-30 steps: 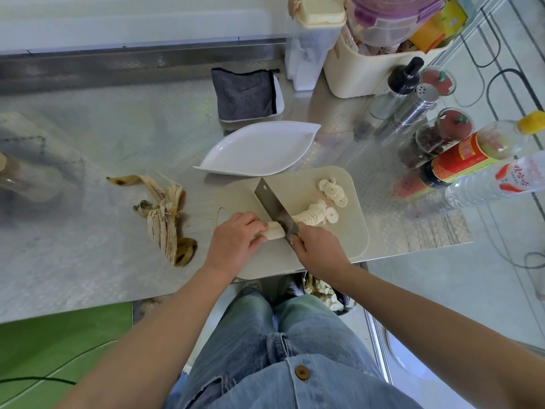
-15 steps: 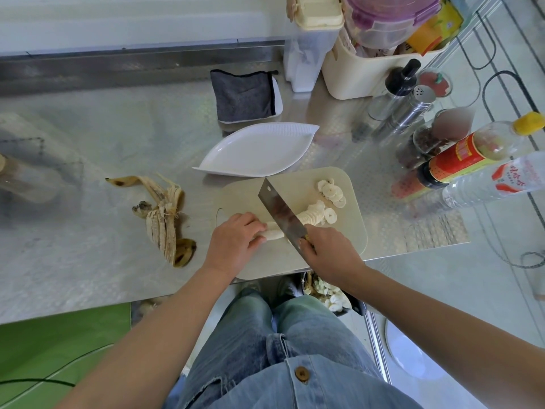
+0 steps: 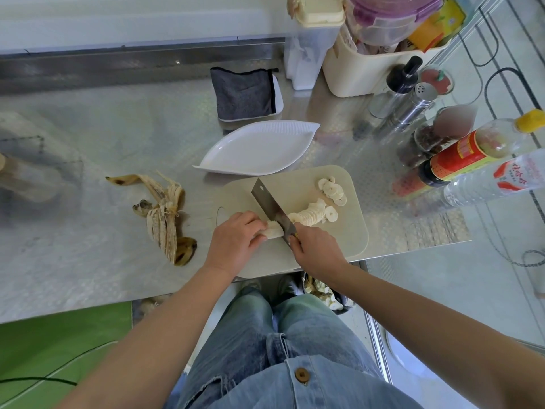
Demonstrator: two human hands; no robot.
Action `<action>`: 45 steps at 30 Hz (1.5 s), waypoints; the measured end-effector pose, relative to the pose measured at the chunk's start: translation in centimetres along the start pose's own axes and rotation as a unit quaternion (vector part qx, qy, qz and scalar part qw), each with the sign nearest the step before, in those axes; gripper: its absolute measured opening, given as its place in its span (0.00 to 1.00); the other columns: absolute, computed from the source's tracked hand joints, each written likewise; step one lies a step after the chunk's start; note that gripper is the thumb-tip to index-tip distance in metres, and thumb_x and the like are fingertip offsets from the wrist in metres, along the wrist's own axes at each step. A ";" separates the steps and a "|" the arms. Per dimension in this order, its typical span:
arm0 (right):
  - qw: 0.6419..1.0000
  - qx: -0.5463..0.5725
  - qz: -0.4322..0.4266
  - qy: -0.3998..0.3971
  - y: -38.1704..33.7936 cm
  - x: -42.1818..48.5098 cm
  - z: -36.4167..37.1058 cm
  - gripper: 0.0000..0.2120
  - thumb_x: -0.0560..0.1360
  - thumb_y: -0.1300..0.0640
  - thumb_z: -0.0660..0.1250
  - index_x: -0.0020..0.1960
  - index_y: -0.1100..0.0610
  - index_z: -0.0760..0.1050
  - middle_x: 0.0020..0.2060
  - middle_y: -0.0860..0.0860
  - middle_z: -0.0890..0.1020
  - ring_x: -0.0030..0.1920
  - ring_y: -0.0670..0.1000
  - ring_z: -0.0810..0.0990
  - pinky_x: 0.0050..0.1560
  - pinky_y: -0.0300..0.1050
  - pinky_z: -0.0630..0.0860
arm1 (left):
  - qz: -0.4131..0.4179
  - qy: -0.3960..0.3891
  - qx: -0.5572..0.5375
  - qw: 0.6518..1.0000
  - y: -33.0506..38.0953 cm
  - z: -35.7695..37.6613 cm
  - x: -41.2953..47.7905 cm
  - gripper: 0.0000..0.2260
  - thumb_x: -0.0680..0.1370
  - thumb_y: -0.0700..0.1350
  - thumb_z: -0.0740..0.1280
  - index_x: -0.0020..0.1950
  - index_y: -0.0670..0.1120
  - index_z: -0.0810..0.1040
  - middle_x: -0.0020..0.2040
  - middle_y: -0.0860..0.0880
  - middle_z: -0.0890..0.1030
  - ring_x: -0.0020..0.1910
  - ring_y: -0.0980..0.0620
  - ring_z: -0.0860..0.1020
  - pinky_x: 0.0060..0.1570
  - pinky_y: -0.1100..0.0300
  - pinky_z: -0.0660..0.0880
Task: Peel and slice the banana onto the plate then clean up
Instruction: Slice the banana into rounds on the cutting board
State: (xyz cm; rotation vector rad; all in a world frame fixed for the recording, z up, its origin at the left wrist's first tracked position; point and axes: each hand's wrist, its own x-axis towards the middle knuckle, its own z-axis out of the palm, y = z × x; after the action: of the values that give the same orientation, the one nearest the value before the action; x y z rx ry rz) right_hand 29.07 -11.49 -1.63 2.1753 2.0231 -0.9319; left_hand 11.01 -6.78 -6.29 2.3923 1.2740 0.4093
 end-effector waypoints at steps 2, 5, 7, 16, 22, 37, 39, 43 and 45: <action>1.000 0.001 -0.002 0.005 0.1 0.0 -0.1 0.10 0.81 0.54 0.54 0.52 0.58 0.71 0.38 0.54 0.76 0.37 0.54 0.72 0.38 0.46 0.68 | -0.001 -0.002 0.000 1.000 -0.1 0.0 0.0 0.10 0.67 0.43 0.77 0.47 0.46 0.82 0.45 0.51 0.80 0.42 0.49 0.77 0.33 0.56 0.76; 1.000 0.009 -0.002 0.018 0.3 -0.3 -0.8 0.09 0.80 0.55 0.55 0.48 0.59 0.70 0.35 0.54 0.74 0.37 0.56 0.74 0.38 0.48 0.71 | -0.003 -0.004 -0.002 1.000 -0.1 0.0 0.0 0.10 0.68 0.43 0.77 0.48 0.47 0.82 0.46 0.51 0.80 0.42 0.49 0.77 0.33 0.56 0.76; 1.000 0.013 -0.001 0.025 0.6 -0.7 -1.3 0.09 0.79 0.56 0.55 0.47 0.59 0.70 0.34 0.54 0.74 0.36 0.56 0.74 0.37 0.49 0.72 | -0.007 -0.005 -0.004 1.000 -0.1 0.0 0.0 0.10 0.68 0.44 0.77 0.48 0.47 0.82 0.46 0.51 0.81 0.42 0.50 0.77 0.34 0.56 0.77; 1.000 0.010 -0.007 0.013 0.7 -1.8 -2.0 0.07 0.80 0.55 0.55 0.43 0.55 0.65 0.33 0.52 0.73 0.33 0.53 0.71 0.31 0.45 0.63 | -0.011 -0.008 -0.002 1.000 0.0 -0.1 0.0 0.11 0.67 0.44 0.77 0.47 0.46 0.82 0.46 0.51 0.81 0.42 0.50 0.78 0.35 0.55 0.78; 1.000 0.012 -0.009 0.012 0.5 -1.8 -2.1 0.08 0.80 0.55 0.56 0.42 0.55 0.65 0.33 0.52 0.72 0.33 0.54 0.71 0.33 0.46 0.64 | -0.009 -0.007 -0.001 1.000 -0.1 -0.1 0.0 0.11 0.67 0.44 0.77 0.47 0.47 0.82 0.45 0.51 0.81 0.41 0.50 0.78 0.34 0.55 0.78; 1.000 0.000 0.015 -0.003 -0.4 -0.2 0.3 0.10 0.81 0.54 0.54 0.51 0.59 0.70 0.37 0.53 0.73 0.37 0.54 0.72 0.37 0.45 0.66 | 0.002 -0.007 -0.005 1.000 -0.1 -0.2 0.0 0.11 0.67 0.43 0.77 0.48 0.46 0.82 0.45 0.51 0.80 0.41 0.50 0.77 0.33 0.57 0.76; 1.000 0.006 0.009 0.006 -0.3 -0.2 -0.1 0.09 0.80 0.55 0.54 0.49 0.58 0.70 0.36 0.52 0.73 0.36 0.54 0.73 0.37 0.45 0.66 | 0.002 -0.007 -0.005 1.000 -0.1 -0.3 0.1 0.11 0.67 0.43 0.77 0.48 0.46 0.82 0.46 0.51 0.80 0.41 0.50 0.77 0.33 0.57 0.76; 0.999 0.029 0.003 0.038 0.2 -0.5 -1.3 0.08 0.79 0.55 0.56 0.47 0.58 0.71 0.34 0.54 0.76 0.36 0.56 0.75 0.36 0.48 0.71 | -0.001 -0.010 -0.005 1.000 -0.2 -0.2 0.1 0.10 0.68 0.44 0.77 0.47 0.47 0.82 0.46 0.50 0.80 0.42 0.49 0.78 0.35 0.55 0.78; 0.999 0.027 -0.004 0.038 0.2 -0.7 -1.8 0.09 0.79 0.55 0.56 0.49 0.58 0.73 0.34 0.55 0.77 0.36 0.57 0.75 0.36 0.49 0.73 | -0.003 -0.010 -0.005 1.000 -0.2 -0.2 0.1 0.11 0.67 0.44 0.77 0.47 0.46 0.82 0.46 0.50 0.81 0.42 0.49 0.78 0.34 0.54 0.79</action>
State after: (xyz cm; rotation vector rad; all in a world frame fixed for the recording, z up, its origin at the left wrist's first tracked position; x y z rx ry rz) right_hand 30.03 -11.44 0.10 2.2645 2.0658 -0.9285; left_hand 10.82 -6.59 -6.24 2.3770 1.2680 0.3884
